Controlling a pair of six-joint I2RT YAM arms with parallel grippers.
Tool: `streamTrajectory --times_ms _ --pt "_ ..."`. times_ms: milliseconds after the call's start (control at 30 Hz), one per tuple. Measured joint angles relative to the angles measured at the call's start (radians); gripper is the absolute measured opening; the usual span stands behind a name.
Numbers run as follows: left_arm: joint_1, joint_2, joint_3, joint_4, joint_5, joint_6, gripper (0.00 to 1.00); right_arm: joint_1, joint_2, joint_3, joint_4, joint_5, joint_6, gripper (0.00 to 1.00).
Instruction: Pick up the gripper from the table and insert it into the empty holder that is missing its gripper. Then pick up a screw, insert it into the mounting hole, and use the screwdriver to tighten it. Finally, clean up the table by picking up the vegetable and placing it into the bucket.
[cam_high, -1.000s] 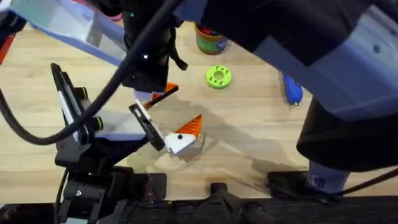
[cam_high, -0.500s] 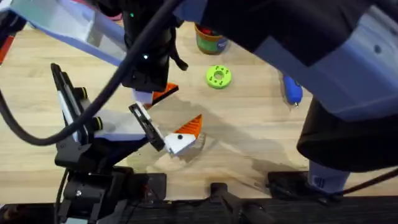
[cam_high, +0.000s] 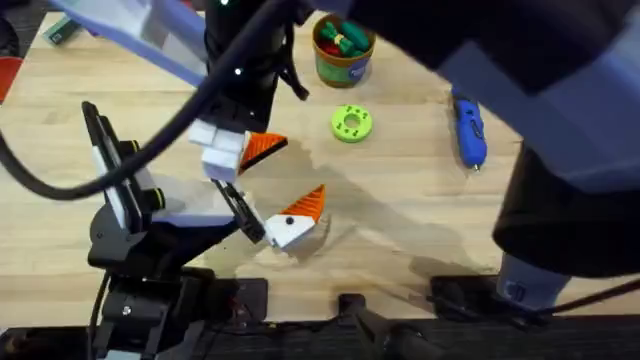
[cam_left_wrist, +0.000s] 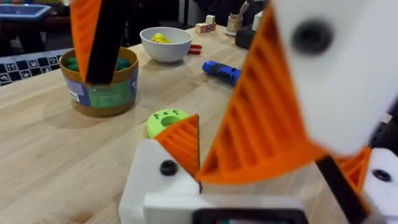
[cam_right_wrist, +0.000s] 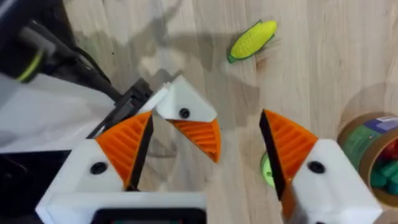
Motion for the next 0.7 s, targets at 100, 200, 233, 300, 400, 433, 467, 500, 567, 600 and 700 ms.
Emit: streamTrajectory --times_ms 100,200,233,300,400,433,467,500,567,600,700 --pt "0.0 0.0 0.0 0.0 0.001 0.0 0.985 -0.01 -0.032 0.0 -0.001 -0.011 0.046 0.991" --pt "0.0 0.0 0.0 0.0 0.002 0.0 0.985 -0.041 -0.073 0.0 -0.003 -0.015 0.087 0.992" --pt "0.0 0.0 0.0 0.0 0.002 0.001 0.985 -0.05 -0.084 0.0 -0.004 -0.015 0.097 0.992" --pt "0.0 0.0 0.0 0.0 0.002 0.002 0.985 -0.072 -0.109 0.0 -0.009 -0.015 0.121 0.994" --pt "0.0 0.0 0.0 0.0 0.002 0.002 0.986 -0.097 -0.134 0.0 -0.027 -0.015 0.147 0.992" --pt "0.0 0.0 0.0 0.0 0.002 0.003 0.985 -0.102 -0.141 0.0 -0.034 -0.015 0.154 0.992" --pt "0.0 0.0 0.0 0.0 0.003 0.002 0.986 -0.107 -0.147 0.0 -0.039 -0.015 0.16 0.992" --pt "0.0 0.0 0.0 0.0 0.002 0.003 0.986 -0.113 -0.152 -0.001 -0.039 -0.015 0.165 0.992" --pt "0.0 0.0 0.0 0.0 0.002 0.003 0.986 -0.123 -0.166 -0.016 -0.032 -0.015 0.177 0.992" --pt "0.0 0.0 0.0 0.0 0.003 0.003 0.986 -0.128 -0.175 -0.03 -0.028 -0.015 0.181 0.992" --pt "0.0 0.0 0.0 0.0 0.002 0.003 0.985 -0.144 -0.22 -0.112 0.008 -0.015 0.194 0.994"
